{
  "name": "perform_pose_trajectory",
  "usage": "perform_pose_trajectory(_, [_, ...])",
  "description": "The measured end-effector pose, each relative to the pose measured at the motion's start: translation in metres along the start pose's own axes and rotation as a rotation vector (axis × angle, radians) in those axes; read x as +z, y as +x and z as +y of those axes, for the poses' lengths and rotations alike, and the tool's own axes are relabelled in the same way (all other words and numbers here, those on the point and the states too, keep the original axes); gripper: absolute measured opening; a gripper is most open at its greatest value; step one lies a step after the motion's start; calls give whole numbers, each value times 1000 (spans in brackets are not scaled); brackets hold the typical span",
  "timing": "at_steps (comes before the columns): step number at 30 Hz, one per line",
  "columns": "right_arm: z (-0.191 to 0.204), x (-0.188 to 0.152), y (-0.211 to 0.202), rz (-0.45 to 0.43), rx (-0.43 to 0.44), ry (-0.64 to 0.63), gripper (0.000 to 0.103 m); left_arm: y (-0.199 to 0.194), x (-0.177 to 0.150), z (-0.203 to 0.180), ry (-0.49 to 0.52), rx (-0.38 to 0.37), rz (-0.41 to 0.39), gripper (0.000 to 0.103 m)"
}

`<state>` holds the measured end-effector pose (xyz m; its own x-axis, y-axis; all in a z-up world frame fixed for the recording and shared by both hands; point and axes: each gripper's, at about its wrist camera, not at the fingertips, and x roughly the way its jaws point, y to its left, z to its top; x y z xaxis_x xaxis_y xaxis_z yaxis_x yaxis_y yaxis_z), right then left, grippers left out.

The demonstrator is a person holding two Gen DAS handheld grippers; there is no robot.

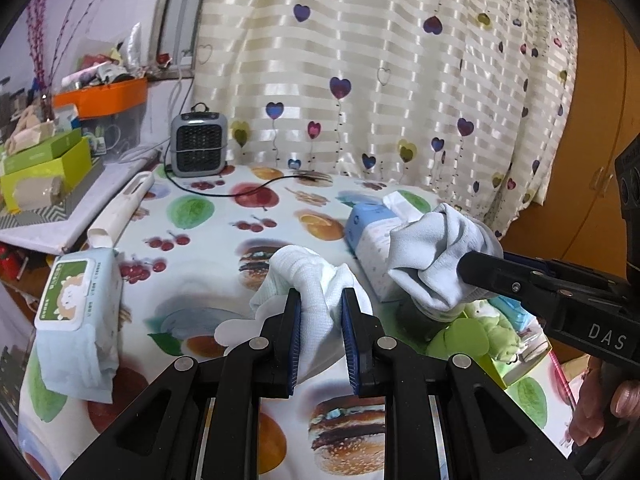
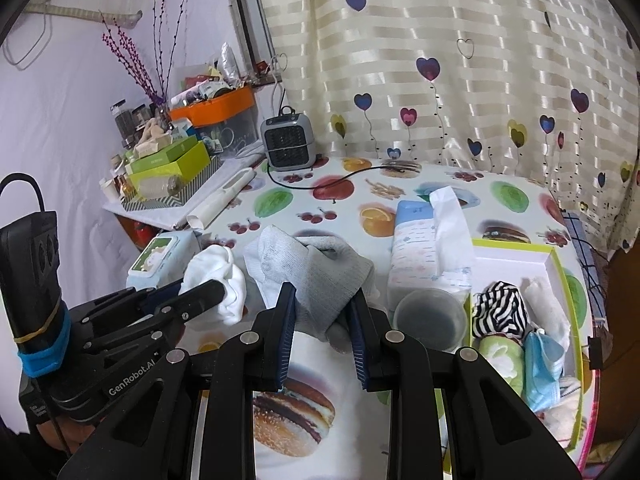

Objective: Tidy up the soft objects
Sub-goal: 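Carry the white cloth in the left gripper and white sock in the right toward the tray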

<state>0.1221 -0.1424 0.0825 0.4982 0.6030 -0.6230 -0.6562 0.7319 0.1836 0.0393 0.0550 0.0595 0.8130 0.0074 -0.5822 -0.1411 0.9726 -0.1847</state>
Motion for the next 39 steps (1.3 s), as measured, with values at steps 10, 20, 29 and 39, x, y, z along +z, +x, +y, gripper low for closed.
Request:
perform_pose_trajectory(10, [-20,0,-7,-22,7,39,26,9,5,-18,28,-6,8,18])
perform_pose_trajectory(20, [-37,1,-18,-48,-1,73,26,16,12,-39,64,-30,7,18])
perform_pose_trajectory(29, [-63,-1,-32,-76,-35,118,26,26,18,-67,101,-69,13,18])
perform_pose_trajectory(39, [-102,-8,-43,-96,-78,185,26,46,23,-101,144,-118,32,18])
